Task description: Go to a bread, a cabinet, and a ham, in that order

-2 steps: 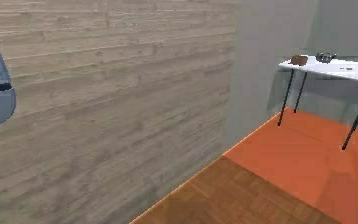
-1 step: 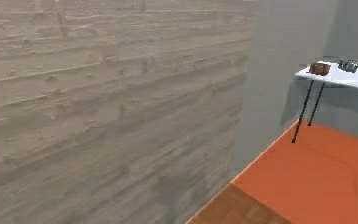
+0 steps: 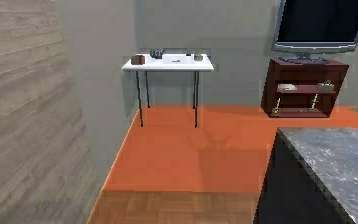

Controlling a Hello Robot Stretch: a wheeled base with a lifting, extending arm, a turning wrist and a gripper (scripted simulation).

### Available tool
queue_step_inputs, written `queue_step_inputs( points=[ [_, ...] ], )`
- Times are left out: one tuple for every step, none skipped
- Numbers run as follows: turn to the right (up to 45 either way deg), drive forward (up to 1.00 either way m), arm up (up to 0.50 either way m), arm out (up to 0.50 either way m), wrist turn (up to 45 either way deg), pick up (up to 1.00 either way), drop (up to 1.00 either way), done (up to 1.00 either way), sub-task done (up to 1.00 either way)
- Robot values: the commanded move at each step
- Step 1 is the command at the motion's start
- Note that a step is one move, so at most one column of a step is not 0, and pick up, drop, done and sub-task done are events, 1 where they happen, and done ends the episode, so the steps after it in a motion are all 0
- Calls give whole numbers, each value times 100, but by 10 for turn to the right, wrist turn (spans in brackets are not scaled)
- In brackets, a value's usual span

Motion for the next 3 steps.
queue_step_inputs(
  points=[
    [0,100,0,0,0,0,0,0,0],
    [0,5,0,0,0,0,0,0,0],
    [330,0,0,0,0,0,0,0,0]
  ],
)
